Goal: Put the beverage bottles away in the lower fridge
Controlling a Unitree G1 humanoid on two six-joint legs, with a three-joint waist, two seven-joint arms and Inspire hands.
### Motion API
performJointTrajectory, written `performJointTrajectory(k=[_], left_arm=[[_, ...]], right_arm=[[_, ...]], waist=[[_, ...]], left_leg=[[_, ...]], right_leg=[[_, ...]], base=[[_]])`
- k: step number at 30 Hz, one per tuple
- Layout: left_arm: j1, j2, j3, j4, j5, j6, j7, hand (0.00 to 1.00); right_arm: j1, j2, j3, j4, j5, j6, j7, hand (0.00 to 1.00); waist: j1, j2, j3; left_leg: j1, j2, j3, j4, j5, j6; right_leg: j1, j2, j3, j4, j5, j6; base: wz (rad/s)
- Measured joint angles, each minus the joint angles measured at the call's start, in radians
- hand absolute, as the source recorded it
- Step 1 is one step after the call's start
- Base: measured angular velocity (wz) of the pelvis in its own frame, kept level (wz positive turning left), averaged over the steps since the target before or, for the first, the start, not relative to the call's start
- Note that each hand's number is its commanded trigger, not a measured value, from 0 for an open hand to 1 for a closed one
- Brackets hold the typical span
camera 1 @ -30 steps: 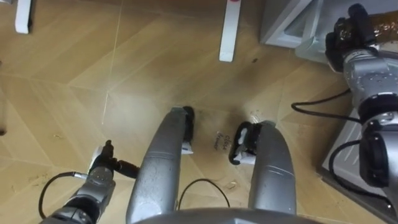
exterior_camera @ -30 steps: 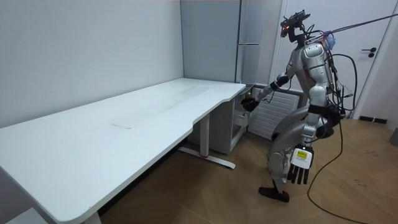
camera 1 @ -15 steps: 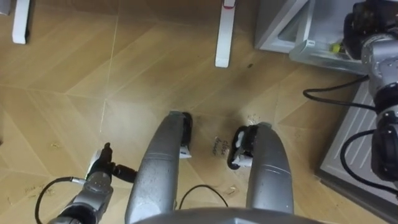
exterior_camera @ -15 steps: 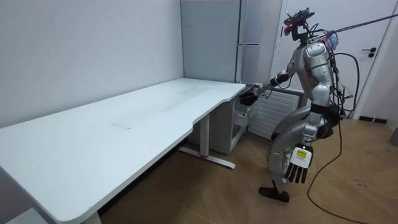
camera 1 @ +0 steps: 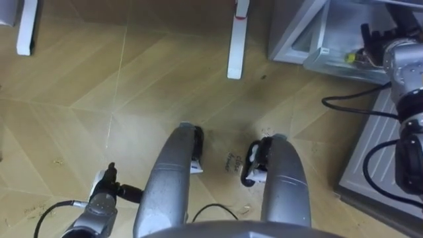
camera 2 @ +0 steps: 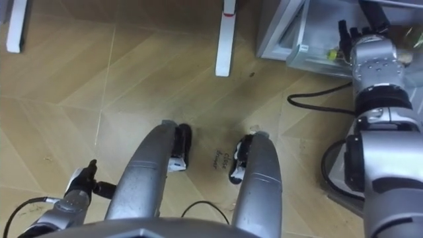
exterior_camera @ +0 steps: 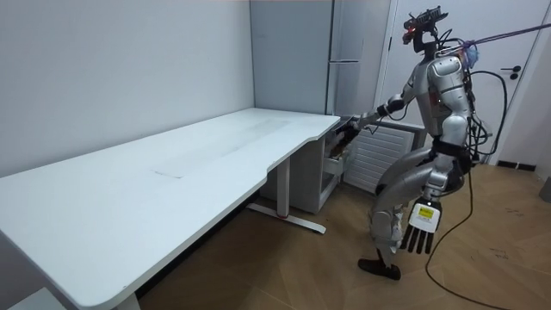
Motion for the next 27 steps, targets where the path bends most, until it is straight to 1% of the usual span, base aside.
performJointTrajectory(k=[4,9,10,13,15,17,19,23,25,26,27], left_arm=[[0.0,0.003,0.0,0.005,0.0,0.001,-0.017,0.0],[0.006,0.003,0.001,0.005,0.001,0.002,-0.04,0.0],[0.013,0.003,0.001,0.004,0.001,0.003,-0.041,0.0],[0.013,0.005,0.001,0.006,0.0,0.007,-0.045,0.0],[0.013,0.007,0.002,0.006,-0.001,0.007,-0.051,0.0],[0.014,0.007,0.007,0.007,0.0,0.007,-0.058,0.0],[0.011,0.01,0.025,0.007,-0.001,0.004,-0.061,0.0],[0.007,0.013,0.03,0.02,-0.001,-0.001,-0.08,0.0],[0.008,0.013,0.03,0.016,0.002,-0.001,-0.084,0.0],[0.008,0.013,0.03,0.018,0.003,-0.001,-0.084,0.0],[0.011,0.013,0.03,0.024,0.005,-0.002,-0.085,0.0]], right_arm=[[0.015,-0.007,0.015,0.067,-0.002,0.0,0.068,0.0],[0.052,-0.012,0.014,0.077,-0.002,0.0,0.143,0.0],[0.062,-0.012,0.014,0.077,-0.002,0.0,0.158,0.0],[0.082,-0.012,0.014,0.077,-0.009,0.0,0.181,0.0],[0.103,-0.011,0.014,0.077,-0.016,0.0,0.188,0.0],[0.127,-0.011,0.015,0.076,-0.049,0.001,0.197,0.0],[0.16,-0.011,0.019,0.077,-0.072,-0.001,0.211,0.0],[0.215,-0.011,0.02,0.08,-0.084,-0.001,0.23,0.0],[0.237,-0.012,0.018,0.088,-0.121,-0.001,0.23,0.0],[0.243,-0.012,0.017,0.088,-0.13,-0.002,0.229,0.0],[0.262,-0.012,0.016,0.088,-0.141,-0.003,0.228,0.0]], waist=[[0.018,0.0,0.0],[0.019,0.0,0.0],[0.019,0.0,0.0],[0.017,0.001,-0.0005],[0.023,0.001,-0.0005],[0.025,0.003,-0.0017],[0.026,0.006,-0.0041],[0.022,0.01,-0.0089],[0.009,0.014,-0.0137],[0.008,0.014,-0.0136],[0.009,0.017,-0.0156]], left_leg=[[0.043,0.002,0.001,-0.025,0.001,-0.002],[0.067,0.002,0.002,-0.052,0.002,-0.002],[0.075,0.002,0.002,-0.062,0.002,-0.002],[0.09,0.006,-0.003,-0.081,0.002,-0.002],[0.111,0.013,-0.003,-0.097,0.005,0.002],[0.138,0.02,-0.004,-0.116,0.005,0.002],[0.174,0.032,-0.005,-0.139,0.004,0.002],[0.239,0.033,-0.004,-0.186,0.004,0.002],[0.267,0.033,-0.003,-0.21,0.004,0.002],[0.277,0.032,-0.003,-0.216,0.005,0.002],[0.3,0.033,-0.003,-0.232,0.005,0.003]], right_leg=[[0.043,0.001,-0.006,-0.027,0.001,-0.001],[0.069,0.003,-0.01,-0.056,0.008,0.008],[0.077,0.005,-0.009,-0.067,0.01,0.011],[0.099,0.013,-0.016,-0.096,0.016,0.01],[0.123,0.024,-0.018,-0.123,0.026,0.005],[0.154,0.034,-0.018,-0.153,0.033,0.006],[0.198,0.048,-0.027,-0.199,0.043,0.005],[0.266,0.054,-0.031,-0.255,0.053,0.01],[0.297,0.057,-0.032,-0.286,0.057,0.014],[0.307,0.058,-0.032,-0.293,0.059,0.015],[0.332,0.062,-0.031,-0.313,0.062,0.017]], base=[[0.0],[0.0],[0.0],[-0.01],[-0.04],[-0.12],[-0.12],[-0.03],[-0.02],[0.0],[-0.04]])
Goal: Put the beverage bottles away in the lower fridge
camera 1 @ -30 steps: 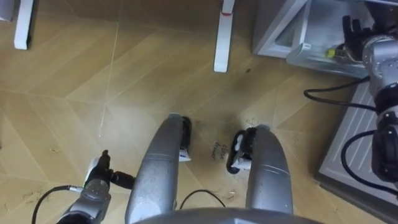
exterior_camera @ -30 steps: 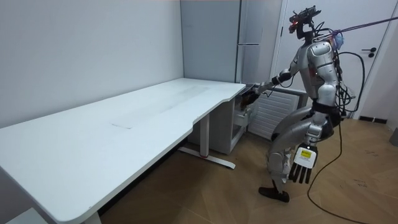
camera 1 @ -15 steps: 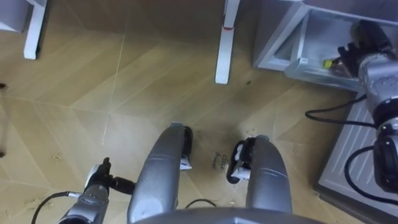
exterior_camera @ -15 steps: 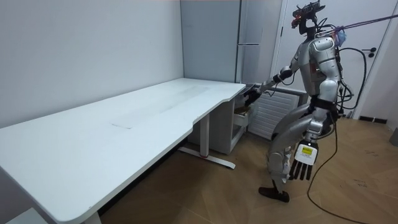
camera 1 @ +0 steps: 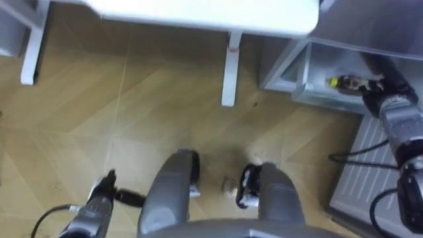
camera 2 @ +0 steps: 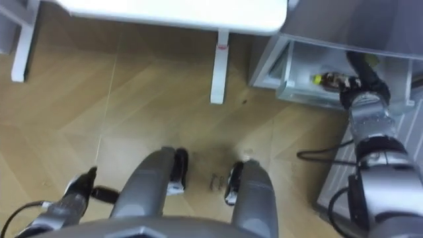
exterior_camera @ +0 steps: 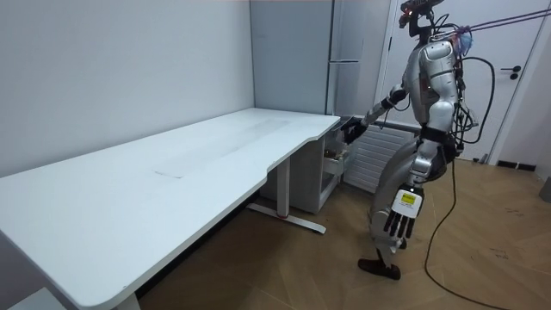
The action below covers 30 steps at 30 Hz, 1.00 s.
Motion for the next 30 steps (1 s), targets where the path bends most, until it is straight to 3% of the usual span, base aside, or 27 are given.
performJointTrajectory(k=[5,7,12,18,22,30], left_arm=[[0.025,0.0,0.009,0.016,-0.002,-0.025,-0.005,0.0],[0.038,0.0,0.052,0.034,-0.002,-0.051,-0.016,0.0],[0.042,0.0,0.104,0.062,-0.002,-0.091,-0.013,0.0],[0.043,0.0,0.111,0.063,-0.004,-0.12,-0.013,0.0],[0.051,-0.004,0.111,0.071,-0.003,-0.125,-0.012,0.0],[0.068,-0.004,0.109,0.093,-0.002,-0.104,-0.012,0.0]], right_arm=[[0.088,0.002,-0.003,0.001,-0.019,-0.023,-0.002,0.0],[0.14,0.015,-0.025,-0.001,-0.02,-0.037,-0.002,0.0],[0.219,0.031,-0.057,-0.007,-0.019,-0.078,-0.001,0.0],[0.257,0.077,-0.074,0.02,-0.019,-0.089,0.008,0.0],[0.269,0.109,-0.075,0.069,-0.02,-0.085,0.008,0.0],[0.234,0.111,-0.08,0.135,0.0,-0.075,0.021,0.0]], waist=[[-0.012,0.012,-0.008],[-0.019,0.007,-0.011],[-0.026,0.004,-0.0121],[-0.028,0.007,-0.0137],[-0.026,0.014,-0.0152],[-0.036,0.053,-0.0222]], left_leg=[[0.113,-0.003,0.002,-0.082,0.005,0.003],[0.164,-0.003,0.008,-0.114,0.006,0.004],[0.201,-0.002,0.017,-0.137,0.004,0.006],[0.215,0.008,0.027,-0.144,0.001,0.003],[0.214,0.009,0.028,-0.144,0.001,0.003],[0.18,0.008,0.027,-0.144,0.007,0.003]], right_leg=[[0.122,0.007,-0.005,-0.098,0.019,0.012],[0.174,0.008,-0.008,-0.136,0.024,0.015],[0.212,0.011,-0.005,-0.169,0.027,0.02],[0.223,0.022,0.004,-0.185,0.034,0.018],[0.22,0.022,0.004,-0.183,0.034,0.017],[0.181,0.021,0.004,-0.182,0.042,0.015]], base=[[-0.01],[0.0],[-0.03],[-0.07],[-0.01],[-0.01]])
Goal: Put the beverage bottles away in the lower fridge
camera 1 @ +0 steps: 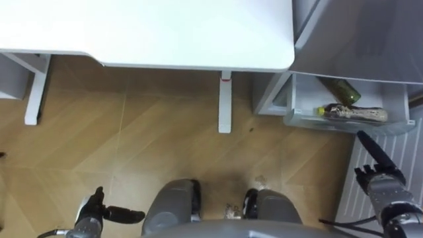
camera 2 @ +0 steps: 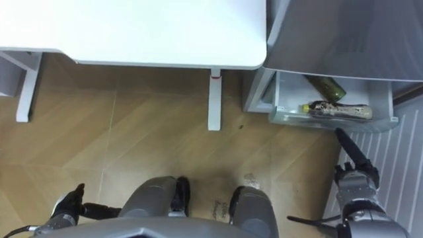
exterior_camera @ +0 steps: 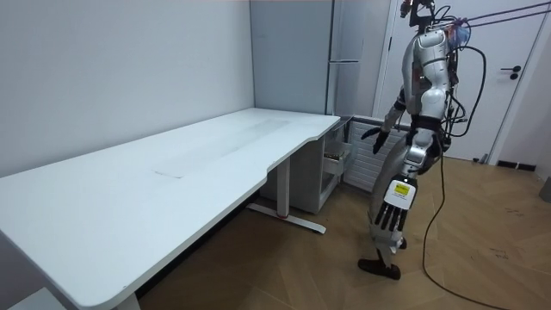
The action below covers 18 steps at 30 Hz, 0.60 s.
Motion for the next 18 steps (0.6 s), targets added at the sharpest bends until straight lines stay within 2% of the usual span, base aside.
performJointTrajectory(k=[5,6,11,13,18], left_arm=[[-0.003,-0.008,0.0,0.002,0.001,0.012,0.0,0.0],[-0.005,-0.011,-0.002,0.002,0.01,0.019,0.0,0.0],[-0.016,-0.016,-0.003,-0.004,0.019,0.035,0.008,0.0],[-0.032,-0.017,-0.003,-0.005,0.018,0.051,0.02,0.0],[-0.067,-0.017,-0.024,-0.005,-0.022,0.054,0.023,0.0]], right_arm=[[-0.04,0.0,-0.014,0.031,0.045,0.003,0.002,0.0],[-0.058,0.0,-0.019,0.046,0.059,0.003,0.009,0.0],[-0.099,0.0,-0.042,0.053,0.082,0.021,0.032,0.0],[-0.113,0.0,-0.043,0.057,0.104,0.037,0.051,0.0],[-0.144,-0.001,-0.049,0.058,0.215,0.069,0.102,0.0]], waist=[[0.003,0.005,0.0011],[0.002,0.003,0.005],[0.003,0.01,0.0115],[0.008,0.013,0.014],[0.012,0.007,0.0181]], left_leg=[[-0.044,-0.001,0.001,-0.004,0.011,-0.002],[-0.05,-0.001,0.004,-0.004,0.011,-0.002],[-0.094,-0.001,0.004,-0.005,0.016,-0.005],[-0.106,-0.002,0.006,-0.007,0.016,-0.005],[-0.136,-0.013,0.014,0.007,0.018,-0.004]], right_leg=[[-0.048,-0.001,0.003,0.008,0.004,-0.004],[-0.057,-0.001,0.005,0.014,0.004,-0.005],[-0.105,-0.002,0.004,0.022,0.004,-0.007],[-0.121,-0.004,0.004,0.024,0.004,-0.009],[-0.168,-0.023,0.009,0.071,-0.009,-0.01]], base=[[0.0],[0.0],[0.0],[0.0],[0.02]])
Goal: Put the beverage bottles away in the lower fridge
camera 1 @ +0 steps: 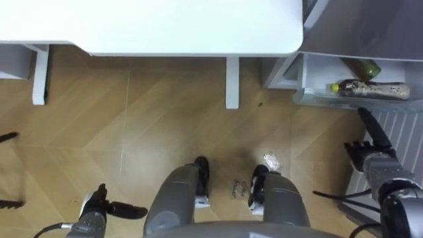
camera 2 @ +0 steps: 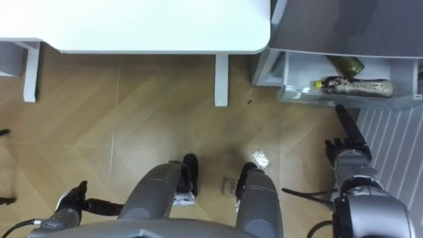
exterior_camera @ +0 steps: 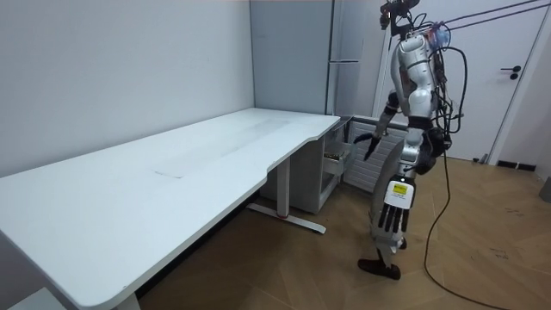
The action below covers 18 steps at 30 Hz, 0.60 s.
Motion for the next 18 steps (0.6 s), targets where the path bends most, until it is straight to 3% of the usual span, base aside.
performJointTrajectory(k=[6,13,18], left_arm=[[-0.017,0.003,0.002,-0.004,-0.047,-0.005,0.0,0.0],[-0.016,0.017,-0.01,0.001,-0.049,0.01,-0.003,0.0],[-0.016,0.04,-0.056,-0.001,-0.08,0.032,-0.005,0.0]], right_arm=[[-0.049,-0.001,-0.064,-0.016,0.038,0.012,0.053,0.0],[-0.096,-0.048,-0.057,-0.051,0.045,0.012,0.134,0.0],[-0.15,-0.082,-0.021,-0.053,0.05,0.011,0.177,0.0]], waist=[[-0.002,-0.008,0.0063],[0.009,-0.007,0.008],[0.01,-0.004,0.0053]], left_leg=[[-0.087,-0.006,0.007,0.087,-0.007,0.002],[-0.312,0.006,0.007,0.401,-0.122,0.0],[-0.494,0.012,0.001,0.616,-0.173,0.002]], right_leg=[[-0.094,-0.015,0.014,0.101,-0.03,-0.004],[-0.323,-0.042,0.041,0.431,-0.151,-0.011],[-0.5,-0.064,0.052,0.648,-0.211,-0.025]], base=[[0.03],[0.03],[0.06]])
